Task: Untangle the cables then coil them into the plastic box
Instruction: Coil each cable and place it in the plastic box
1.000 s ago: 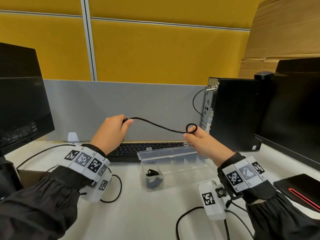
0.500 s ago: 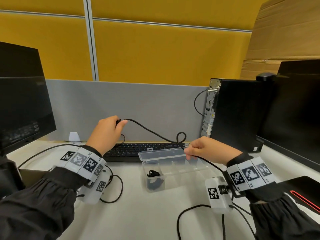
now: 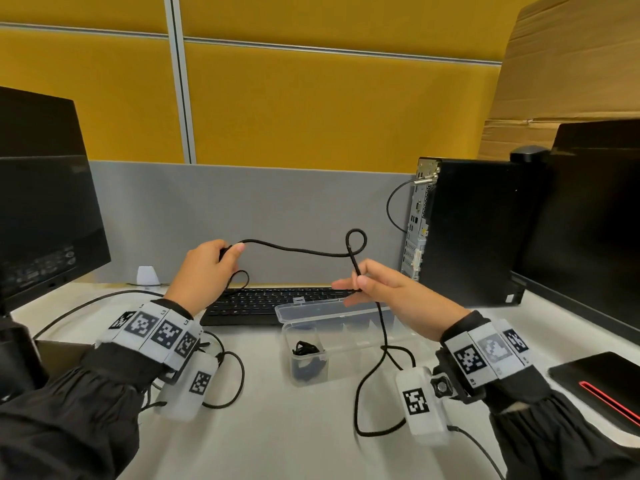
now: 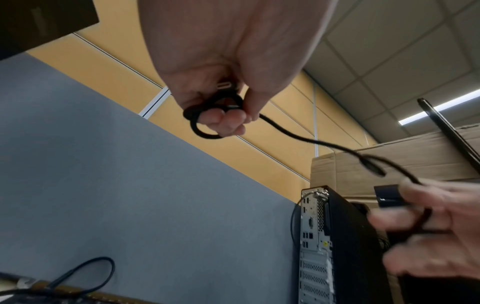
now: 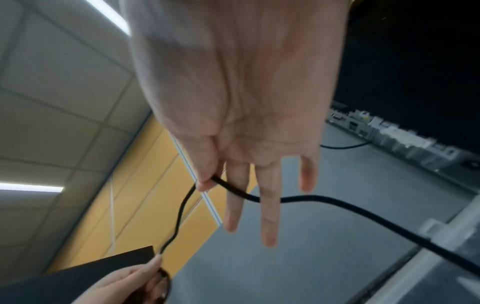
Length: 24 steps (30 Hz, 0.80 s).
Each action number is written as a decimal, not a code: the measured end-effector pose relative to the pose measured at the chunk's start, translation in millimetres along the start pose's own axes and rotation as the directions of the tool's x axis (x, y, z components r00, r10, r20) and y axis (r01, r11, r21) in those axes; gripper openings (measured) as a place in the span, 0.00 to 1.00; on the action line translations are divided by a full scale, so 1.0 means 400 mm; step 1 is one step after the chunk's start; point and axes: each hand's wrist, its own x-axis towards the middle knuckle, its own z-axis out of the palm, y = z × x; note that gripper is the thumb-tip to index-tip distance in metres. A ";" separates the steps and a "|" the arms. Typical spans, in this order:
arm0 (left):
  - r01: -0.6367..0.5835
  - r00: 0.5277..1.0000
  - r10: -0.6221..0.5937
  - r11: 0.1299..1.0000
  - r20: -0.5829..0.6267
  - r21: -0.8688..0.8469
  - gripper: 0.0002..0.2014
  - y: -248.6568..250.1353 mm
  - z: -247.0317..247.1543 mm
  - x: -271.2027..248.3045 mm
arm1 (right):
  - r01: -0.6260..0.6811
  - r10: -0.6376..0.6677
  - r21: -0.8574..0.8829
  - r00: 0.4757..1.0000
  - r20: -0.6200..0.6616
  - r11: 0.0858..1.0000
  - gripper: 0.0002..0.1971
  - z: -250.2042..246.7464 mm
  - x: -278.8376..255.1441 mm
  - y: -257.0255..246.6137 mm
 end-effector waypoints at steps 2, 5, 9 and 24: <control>0.004 0.999 -0.004 1.000 -0.040 0.019 0.20 -0.013 -0.017 0.013 | -0.035 0.035 0.011 0.999 -0.011 0.999 0.12 -0.025 -0.008 0.015; 0.031 0.997 -0.026 0.997 -0.075 0.064 0.21 -0.033 -0.046 0.035 | -0.127 0.119 -0.137 0.991 -0.065 0.982 0.15 -0.082 -0.034 0.039; -0.034 0.995 0.048 0.987 -0.089 0.154 0.22 -0.035 -0.054 0.050 | -0.223 0.194 -0.199 0.968 -0.157 0.954 0.17 -0.156 -0.065 0.040; 0.128 0.980 -0.069 0.935 -0.185 0.331 0.20 -0.107 -0.136 0.081 | -0.560 0.504 -0.370 0.828 -0.246 0.741 0.18 -0.282 -0.142 0.103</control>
